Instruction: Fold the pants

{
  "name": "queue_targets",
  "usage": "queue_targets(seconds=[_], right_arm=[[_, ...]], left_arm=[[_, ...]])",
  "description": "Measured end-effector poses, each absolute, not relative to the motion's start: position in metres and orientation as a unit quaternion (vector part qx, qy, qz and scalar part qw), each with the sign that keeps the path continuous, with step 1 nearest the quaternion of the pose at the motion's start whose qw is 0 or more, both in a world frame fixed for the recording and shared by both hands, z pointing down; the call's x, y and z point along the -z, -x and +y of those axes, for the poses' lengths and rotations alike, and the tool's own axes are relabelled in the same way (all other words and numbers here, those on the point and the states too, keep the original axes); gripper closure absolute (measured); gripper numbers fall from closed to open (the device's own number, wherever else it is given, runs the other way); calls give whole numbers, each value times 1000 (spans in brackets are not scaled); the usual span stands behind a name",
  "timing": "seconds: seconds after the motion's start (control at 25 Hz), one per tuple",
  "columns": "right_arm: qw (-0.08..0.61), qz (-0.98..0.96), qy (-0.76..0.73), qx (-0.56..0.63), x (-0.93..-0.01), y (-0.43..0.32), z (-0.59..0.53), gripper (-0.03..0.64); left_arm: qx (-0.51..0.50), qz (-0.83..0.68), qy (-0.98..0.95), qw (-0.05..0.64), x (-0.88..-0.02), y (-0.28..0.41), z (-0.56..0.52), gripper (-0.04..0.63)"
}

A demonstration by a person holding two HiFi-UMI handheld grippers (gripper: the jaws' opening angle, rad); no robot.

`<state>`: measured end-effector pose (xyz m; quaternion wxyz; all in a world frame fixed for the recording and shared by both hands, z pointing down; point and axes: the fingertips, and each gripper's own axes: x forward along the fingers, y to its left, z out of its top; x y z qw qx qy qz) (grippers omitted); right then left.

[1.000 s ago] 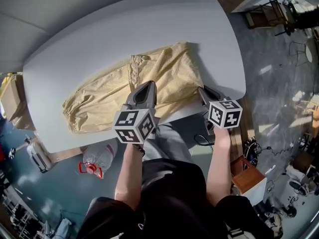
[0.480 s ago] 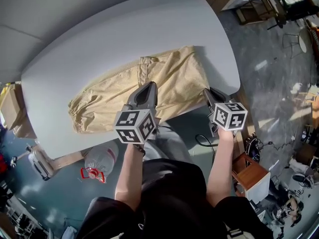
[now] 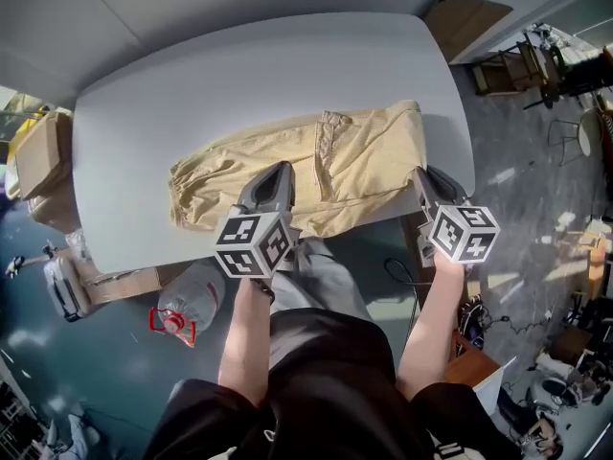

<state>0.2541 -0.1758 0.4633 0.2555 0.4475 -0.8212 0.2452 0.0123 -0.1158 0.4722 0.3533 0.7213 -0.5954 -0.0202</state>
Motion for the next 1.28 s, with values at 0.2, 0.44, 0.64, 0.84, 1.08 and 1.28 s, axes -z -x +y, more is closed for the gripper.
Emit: queue_targets(seconds=[0.2,0.44,0.64,0.84,1.08,1.28], right_arm=[[256,-856,-411,-182,-421,-187,-176,563],[270,-886,-356,-128,-395,-89,-163,565],[289,-910,-280,-98,-397,13,-135,566],[313,-926,-183,-106,-441,123,-77,565],[406,-901,-79,-130,-571,218,26,554],[395,-901,-60,-172,-594,233,63,491]], left_arm=[[51,-629,-699,337,-455,42,-87,591],[79,-674,-660,322,-441,117,-37,591],[97,-722,-609,313,-438,191,15,591],[102,-761,-556,318,-449,249,75,591],[87,-791,-501,340,-481,289,150,591],[90,-798,-484,348,-493,304,180,591]])
